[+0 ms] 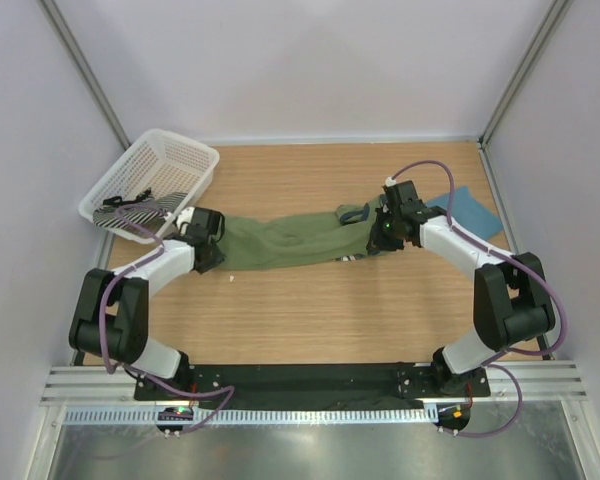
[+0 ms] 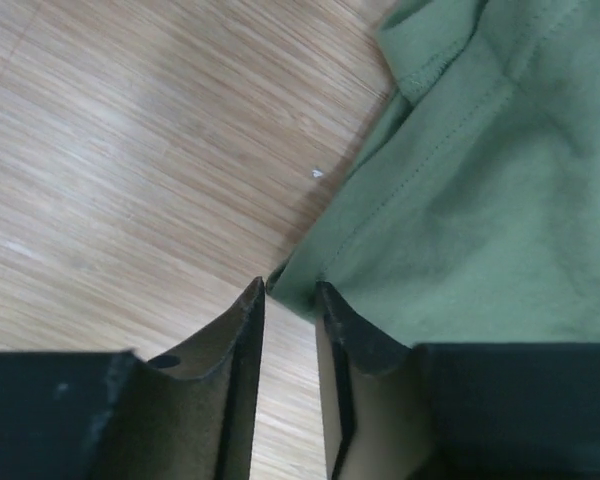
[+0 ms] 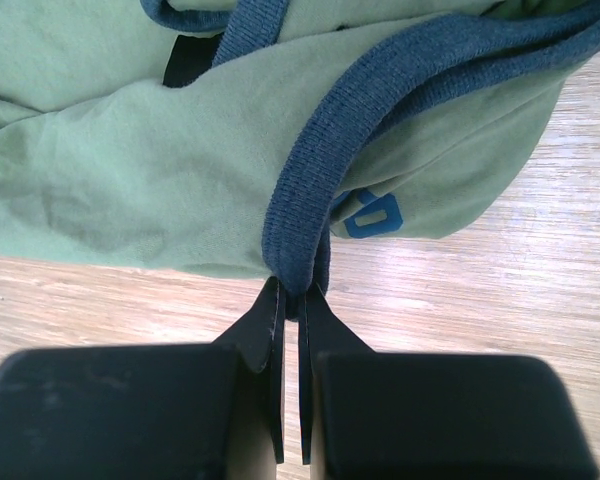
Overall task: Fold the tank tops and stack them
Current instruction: Flatten the tank top out
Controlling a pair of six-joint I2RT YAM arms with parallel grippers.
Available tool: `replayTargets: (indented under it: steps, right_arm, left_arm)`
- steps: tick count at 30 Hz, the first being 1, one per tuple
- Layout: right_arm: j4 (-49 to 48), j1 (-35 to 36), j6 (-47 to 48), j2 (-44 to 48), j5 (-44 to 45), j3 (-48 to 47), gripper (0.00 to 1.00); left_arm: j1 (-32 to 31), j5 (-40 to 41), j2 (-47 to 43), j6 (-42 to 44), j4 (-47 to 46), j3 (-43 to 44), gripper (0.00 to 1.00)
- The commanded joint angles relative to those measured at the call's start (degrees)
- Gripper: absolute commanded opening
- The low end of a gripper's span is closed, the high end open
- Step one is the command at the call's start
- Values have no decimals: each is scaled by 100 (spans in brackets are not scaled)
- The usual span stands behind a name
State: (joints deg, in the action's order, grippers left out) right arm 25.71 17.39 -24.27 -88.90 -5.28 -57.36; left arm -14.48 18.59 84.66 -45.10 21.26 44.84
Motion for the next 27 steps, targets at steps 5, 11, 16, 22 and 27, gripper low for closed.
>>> replayTargets:
  steps: [5,11,16,22,27]
  right_arm:
    - [30,-42,80,171,-17,-73,1]
    - [302,-157,81,295,1,-529,1]
    - [496,-165,-16,137,-96,-1267,1]
    - [899,-271,-25,-364,-114,-2644,1]
    - [1514,-403,-7,-979,-210,-4289,1]
  left_arm:
    - [68,145,236,-43,27,482,0]
    - [51,365,-862,-209,344,411,0]
    - [68,207,-1443,-420,809,1026,0]
    - [138,189,-1146,-456,1100,2089,0]
    - [551,-277,-653,-456,1668,3649,0]
